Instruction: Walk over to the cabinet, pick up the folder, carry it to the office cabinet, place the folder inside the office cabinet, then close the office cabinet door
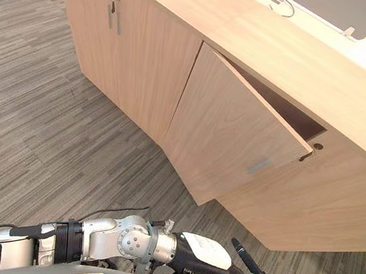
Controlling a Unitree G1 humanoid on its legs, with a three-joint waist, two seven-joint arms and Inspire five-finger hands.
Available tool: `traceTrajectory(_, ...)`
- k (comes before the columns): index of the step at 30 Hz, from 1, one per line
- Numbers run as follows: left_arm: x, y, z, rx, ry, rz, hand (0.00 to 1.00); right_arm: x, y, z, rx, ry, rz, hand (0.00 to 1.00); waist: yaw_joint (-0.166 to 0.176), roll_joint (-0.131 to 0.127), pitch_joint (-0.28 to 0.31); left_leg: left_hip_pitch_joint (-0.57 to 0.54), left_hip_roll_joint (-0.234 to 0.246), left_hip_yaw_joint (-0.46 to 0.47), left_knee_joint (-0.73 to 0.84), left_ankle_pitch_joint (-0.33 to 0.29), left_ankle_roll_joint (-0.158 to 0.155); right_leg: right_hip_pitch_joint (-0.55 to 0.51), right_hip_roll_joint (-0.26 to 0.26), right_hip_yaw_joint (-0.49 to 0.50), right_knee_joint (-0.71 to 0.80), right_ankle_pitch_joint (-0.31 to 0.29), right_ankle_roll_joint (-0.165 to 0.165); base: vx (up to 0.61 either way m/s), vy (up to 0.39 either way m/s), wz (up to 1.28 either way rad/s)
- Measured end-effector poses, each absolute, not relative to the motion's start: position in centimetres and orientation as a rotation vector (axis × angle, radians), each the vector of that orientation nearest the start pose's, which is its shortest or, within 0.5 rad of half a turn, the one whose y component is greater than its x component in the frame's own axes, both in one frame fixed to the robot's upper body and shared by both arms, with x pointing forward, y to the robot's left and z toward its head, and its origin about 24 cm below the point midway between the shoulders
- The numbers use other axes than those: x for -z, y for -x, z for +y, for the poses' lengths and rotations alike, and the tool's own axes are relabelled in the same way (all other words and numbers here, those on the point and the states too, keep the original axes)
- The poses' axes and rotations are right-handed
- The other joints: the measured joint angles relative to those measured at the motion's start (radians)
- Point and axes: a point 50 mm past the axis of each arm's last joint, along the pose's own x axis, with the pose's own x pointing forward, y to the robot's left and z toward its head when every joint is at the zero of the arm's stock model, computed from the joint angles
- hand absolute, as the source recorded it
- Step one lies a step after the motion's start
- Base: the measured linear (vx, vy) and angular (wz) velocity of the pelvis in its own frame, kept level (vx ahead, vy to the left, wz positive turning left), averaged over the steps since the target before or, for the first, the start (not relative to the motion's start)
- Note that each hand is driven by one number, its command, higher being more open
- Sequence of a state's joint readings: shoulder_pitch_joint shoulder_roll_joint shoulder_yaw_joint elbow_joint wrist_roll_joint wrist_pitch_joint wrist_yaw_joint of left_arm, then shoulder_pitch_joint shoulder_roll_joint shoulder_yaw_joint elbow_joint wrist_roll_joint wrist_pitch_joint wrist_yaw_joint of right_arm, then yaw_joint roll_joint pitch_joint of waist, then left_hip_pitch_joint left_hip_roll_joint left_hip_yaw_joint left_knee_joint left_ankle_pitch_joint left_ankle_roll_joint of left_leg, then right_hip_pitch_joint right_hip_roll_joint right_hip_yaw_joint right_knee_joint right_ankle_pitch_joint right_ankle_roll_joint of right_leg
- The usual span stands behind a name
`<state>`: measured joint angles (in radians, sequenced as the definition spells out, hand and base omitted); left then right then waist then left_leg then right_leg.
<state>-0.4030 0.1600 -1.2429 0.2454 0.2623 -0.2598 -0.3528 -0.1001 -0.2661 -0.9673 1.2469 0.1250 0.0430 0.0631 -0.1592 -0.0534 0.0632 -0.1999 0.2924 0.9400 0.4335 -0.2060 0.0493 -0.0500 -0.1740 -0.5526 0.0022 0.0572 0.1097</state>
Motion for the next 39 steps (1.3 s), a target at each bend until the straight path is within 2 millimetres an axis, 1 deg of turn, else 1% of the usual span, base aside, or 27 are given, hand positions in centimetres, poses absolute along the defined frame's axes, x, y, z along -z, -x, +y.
traceTrajectory(3,-0.3,-14.3,-5.4,1.673,-0.684,-0.284,1.0,13.7,-8.7,-31.2,0.901,-0.556,0.903,1.0,-0.007,0.003,-0.002,0.0,0.0,-0.002,0.0,0.0,-0.001,0.002,0.0,-0.003,-0.003,-0.001,0.001,-0.02,0.06,0.02)
traceTrajectory(4,0.7,-14.5,-4.9,1.651,-0.699,-0.236,1.0,13.9,-8.6,-30.9,0.85,-0.532,0.932,1.0,-0.009,0.0,0.0,0.001,0.001,-0.002,0.0,0.0,-0.001,0.003,0.001,-0.002,-0.003,-0.003,0.001,-0.04,0.068,0.0)
traceTrajectory(6,1.4,-14.8,-4.4,1.629,-0.709,-0.189,1.0,14.0,-8.2,-30.8,0.824,-0.513,0.947,1.0,-0.009,0.001,-0.001,0.002,0.001,-0.001,0.0,-0.001,-0.002,0.002,0.002,0.0,-0.003,-0.004,0.001,-0.02,0.053,-0.03)
traceTrajectory(9,3.9,-17.0,-1.7,1.458,-0.683,0.013,1.0,14.2,-7.2,-30.8,0.815,-0.465,0.99,1.0,-0.008,0.003,-0.001,0.017,0.02,0.012,0.021,-0.014,-0.016,0.012,0.007,0.01,-0.001,-0.015,0.004,-0.02,0.067,-0.12)
traceTrajectory(11,4.8,-17.5,-0.3,1.35,-0.647,0.085,1.0,14.3,-6.9,-30.7,0.792,-0.424,1.021,1.0,-0.005,0.002,0.002,0.037,0.047,0.02,0.053,-0.029,-0.024,0.033,0.018,0.015,-0.001,-0.023,0.002,0.0,0.042,-0.19)
traceTrajectory(12,5.5,-17.5,0.5,1.293,-0.619,0.118,1.0,14.3,-6.5,-30.6,0.771,-0.391,1.045,1.0,0.003,0.002,0.003,0.055,0.068,0.029,0.077,-0.038,-0.031,0.042,0.024,0.028,0.003,-0.037,-0.006,-0.01,0.044,-0.25)
traceTrajectory(13,5.8,-17.5,1.0,1.266,-0.613,0.135,1.0,14.4,-6.6,-30.6,0.761,-0.381,1.051,1.0,0.009,0.002,0.004,0.062,0.075,0.029,0.09,-0.039,-0.031,0.046,0.025,0.038,0.008,-0.043,-0.006,-0.02,0.052,-0.37)
traceTrajectory(14,6.3,-17.6,1.7,1.227,-0.599,0.167,1.0,14.4,-6.7,-30.5,0.741,-0.361,1.057,1.0,0.021,0.001,0.009,0.068,0.091,0.002,0.134,-0.036,-0.028,0.052,0.025,0.057,0.015,-0.05,-0.006,-0.04,0.017,-0.46)
traceTrajectory(15,6.7,-17.6,2.1,1.178,-0.568,0.191,1.0,14.3,-7.3,-30.5,0.725,-0.348,1.048,1.0,0.028,0.008,0.016,0.054,0.104,-0.087,0.187,-0.027,-0.016,0.064,0.029,0.075,0.015,-0.051,-0.006,-0.03,0.006,-0.46)
traceTrajectory(16,6.8,-17.6,2.3,1.152,-0.554,0.204,1.0,14.2,-7.6,-30.5,0.717,-0.34,1.042,1.0,0.029,0.015,0.021,0.043,0.102,-0.149,0.206,-0.023,-0.019,0.072,0.03,0.081,0.015,-0.052,-0.005,-0.04,-0.019,-0.36)
traceTrajectory(17,7.2,-17.9,3.0,1.08,-0.555,0.224,1.0,14.1,-7.9,-30.6,0.709,-0.331,1.035,1.0,0.033,0.026,0.028,0.021,0.092,-0.266,0.238,-0.012,-0.03,0.083,0.028,0.091,0.02,-0.056,-0.004,-0.01,0.005,-0.23)
traceTrajectory(18,8.0,-18.7,4.5,0.982,-0.611,0.278,1.0,14.1,-7.9,-30.5,0.708,-0.334,1.036,1.0,0.047,0.025,0.039,0.003,0.066,-0.379,0.261,0.012,-0.05,0.089,0.017,0.1,0.028,-0.061,-0.004,-0.02,0.01,-0.22)
traceTrajectory(19,8.5,-19.1,5.8,0.907,-0.613,0.329,1.0,14.1,-7.8,-30.5,0.708,-0.334,1.038,1.0,0.051,0.023,0.044,-0.005,0.052,-0.429,0.273,0.025,-0.06,0.089,0.012,0.111,0.032,-0.063,-0.004,0.02,0.041,-0.24)
traceTrajectory(20,9.3,-19.8,9.1,0.714,-0.588,0.432,1.0,14.0,-8.4,-30.5,0.703,-0.334,1.022,1.0,0.057,0.019,0.064,-0.036,0.021,-0.519,0.306,0.017,-0.08,0.106,0.004,0.131,0.029,-0.061,-0.007,0.04,0.082,-0.22)
traceTrajectory(21,10.0,-19.8,12.1,0.52,-0.55,0.516,1.0,13.9,-8.5,-30.6,0.715,-0.325,1.012,1.0,0.069,0.028,0.072,-0.041,-0.051,-0.628,0.211,-0.033,-0.105,0.1,-0.011,0.147,0.039,-0.059,-0.01,0.05,0.109,-0.26)
traceTrajectory(22,10.2,-19.6,13.3,0.434,-0.531,0.547,1.0,13.9,-8.5,-30.7,0.725,-0.318,1.012,1.0,0.077,0.032,0.078,-0.034,-0.089,-0.682,0.136,-0.038,-0.112,0.094,-0.017,0.158,0.045,-0.059,-0.007,0.03,0.169,-0.42)
traceTrajectory(23,10.6,-18.8,15.7,0.27,-0.471,0.599,1.0,13.9,-8.5,-30.8,0.73,-0.315,1.008,1.0,0.099,0.048,0.08,-0.009,-0.14,-0.763,-0.025,0.019,-0.127,0.077,-0.019,0.188,0.055,-0.059,0.003,0.03,0.163,-0.56)
traceTrajectory(24,10.9,-18.1,17.1,0.198,-0.454,0.633,1.0,14.2,-8.2,-30.2,0.729,-0.325,1.019,1.0,0.114,0.035,0.086,0.022,-0.152,-0.747,-0.055,0.033,-0.13,0.069,-0.026,0.212,0.054,-0.055,0.011,0.08,0.161,-0.6)
traceTrajectory(25,11.4,-16.6,19.6,0.076,-0.421,0.7,1.0,14.6,-8.1,-29.3,0.711,-0.346,1.031,1.0,0.121,0.019,0.079,0.059,-0.182,-0.717,-0.113,0.048,-0.123,0.078,-0.045,0.229,0.031,-0.043,0.014,0.13,0.122,-0.38)
traceTrajectory(26,11.8,-15.0,21.2,-0.015,-0.378,0.753,1.0,14.8,-7.6,-29.0,0.707,-0.357,1.045,1.0,0.123,0.013,0.081,0.064,-0.195,-0.698,-0.12,0.045,-0.112,0.081,-0.058,0.228,0.024,-0.026,0.02,0.17,0.13,-0.23)
traceTrajectory(27,12.3,-13.7,21.9,-0.064,-0.344,0.797,1.0,14.8,-7.5,-29.0,0.717,-0.369,1.04,1.0,0.123,0.012,0.08,0.071,-0.205,-0.688,-0.131,0.048,-0.104,0.087,-0.067,0.228,0.017,-0.019,0.012,0.18,0.142,-0.19)
traceTrajectory(29,13.0,-11.2,22.2,-0.107,-0.283,0.865,1.0,14.6,-7.3,-29.5,0.755,-0.388,1.018,1.0,0.123,0.016,0.078,0.089,-0.228,-0.663,-0.158,0.046,-0.097,0.084,-0.079,0.226,0.001,0.001,-0.006,0.13,0.107,-0.24)
traceTrajectory(31,13.4,-9.9,22.3,-0.128,-0.24,0.896,1.0,14.5,-7.0,-29.9,0.804,-0.422,0.994,1.0,0.124,0.019,0.075,0.107,-0.232,-0.653,-0.178,0.044,-0.096,0.086,-0.078,0.221,-0.015,0.026,-0.012,0.09,0.065,-0.25)
traceTrajectory(34,13.8,-8.8,22.2,-0.194,-0.121,0.921,1.0,14.5,-6.2,-30.1,0.872,-0.466,0.958,1.0,0.124,0.019,0.068,0.133,-0.233,-0.63,-0.206,0.044,-0.095,0.087,-0.078,0.201,-0.022,0.041,-0.026,0.07,0.018,-0.29)
traceTrajectory(36,14.6,-7.3,22.4,-0.316,0.059,0.964,1.0,14.8,-5.2,-29.2,0.874,-0.465,0.965,1.0,0.125,0.017,0.042,0.184,-0.23,-0.577,-0.246,0.044,-0.095,0.084,-0.077,0.202,-0.017,0.043,-0.027,0.05,0.016,-0.57)
traceTrajectory(37,14.7,-7.1,22.4,-0.327,0.072,0.968,1.0,14.9,-5.0,-29.0,0.87,-0.464,0.971,1.0,0.125,0.017,0.038,0.188,-0.23,-0.571,-0.25,0.044,-0.095,0.084,-0.077,0.202,-0.017,0.043,-0.027,0.04,0.004,-0.48)
traceTrajectory(39,15.0,-6.2,22.4,-0.366,0.136,0.989,1.0,15.5,-3.8,-27.6,0.842,-0.461,1.029,1.0,0.126,0.019,0.014,0.216,-0.229,-0.535,-0.276,0.044,-0.095,0.077,-0.077,0.197,-0.017,0.05,-0.022,0.01,-0.001,-0.42)
